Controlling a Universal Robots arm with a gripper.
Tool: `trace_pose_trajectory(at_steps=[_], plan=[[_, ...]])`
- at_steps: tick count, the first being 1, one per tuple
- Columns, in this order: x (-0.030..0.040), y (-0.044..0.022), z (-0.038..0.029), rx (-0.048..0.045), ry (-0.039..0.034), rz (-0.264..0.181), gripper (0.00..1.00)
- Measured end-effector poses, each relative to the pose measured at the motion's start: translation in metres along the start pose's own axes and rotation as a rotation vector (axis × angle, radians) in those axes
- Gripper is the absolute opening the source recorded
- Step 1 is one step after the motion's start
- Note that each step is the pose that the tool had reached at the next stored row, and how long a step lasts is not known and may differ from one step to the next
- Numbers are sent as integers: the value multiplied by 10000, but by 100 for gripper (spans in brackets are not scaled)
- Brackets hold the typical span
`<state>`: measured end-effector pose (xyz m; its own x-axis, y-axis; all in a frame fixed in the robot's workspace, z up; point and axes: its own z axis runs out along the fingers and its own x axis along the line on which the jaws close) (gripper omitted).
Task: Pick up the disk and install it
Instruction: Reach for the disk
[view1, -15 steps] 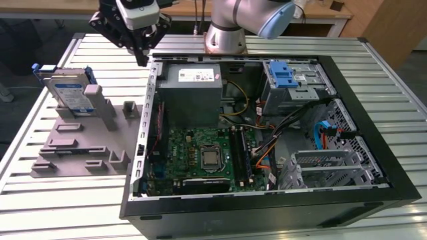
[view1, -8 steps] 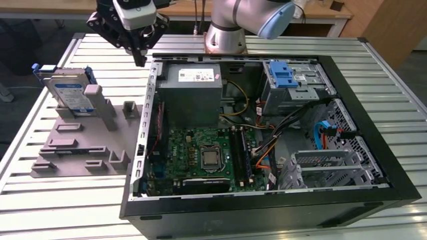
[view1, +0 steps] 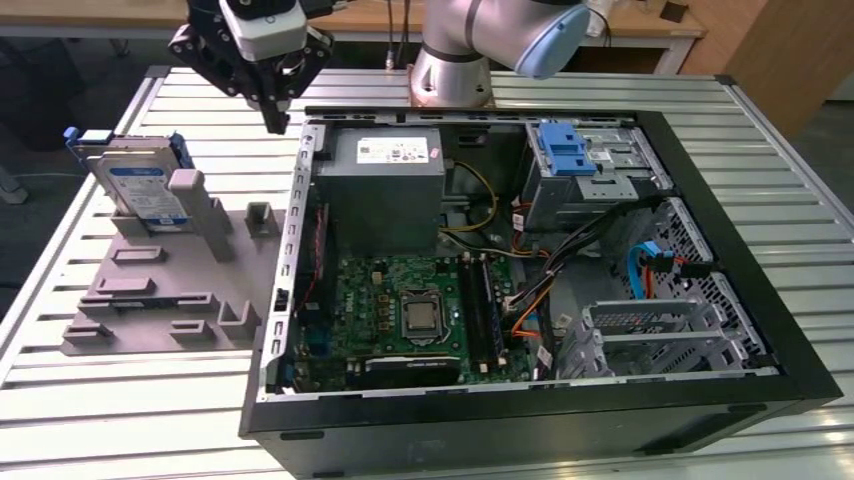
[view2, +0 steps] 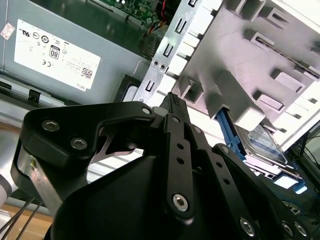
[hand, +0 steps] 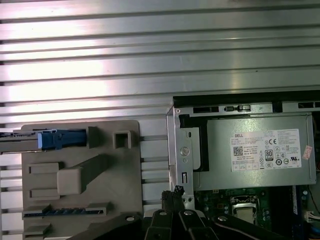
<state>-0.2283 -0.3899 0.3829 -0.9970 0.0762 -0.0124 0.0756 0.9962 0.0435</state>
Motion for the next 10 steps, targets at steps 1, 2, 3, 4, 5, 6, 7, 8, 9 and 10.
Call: trace_pose_trajectory(at_steps=[1,2,3,4,5,6,7,8,9,10], plan=[[5,0,0,0,1,0,11],[9,0,1,1,2,0,11],[13,-1,1,1,3,0,11],[18,-1,2,0,4,0,11],[22,-1,3,0,5,0,11],[26,-1,3,1,6,1,11],[30,-2,4,1,7,0,11],[32,-2,4,1,7,0,11],[33,-2,4,2,8,0,11],[34,-2,4,1,7,0,11]])
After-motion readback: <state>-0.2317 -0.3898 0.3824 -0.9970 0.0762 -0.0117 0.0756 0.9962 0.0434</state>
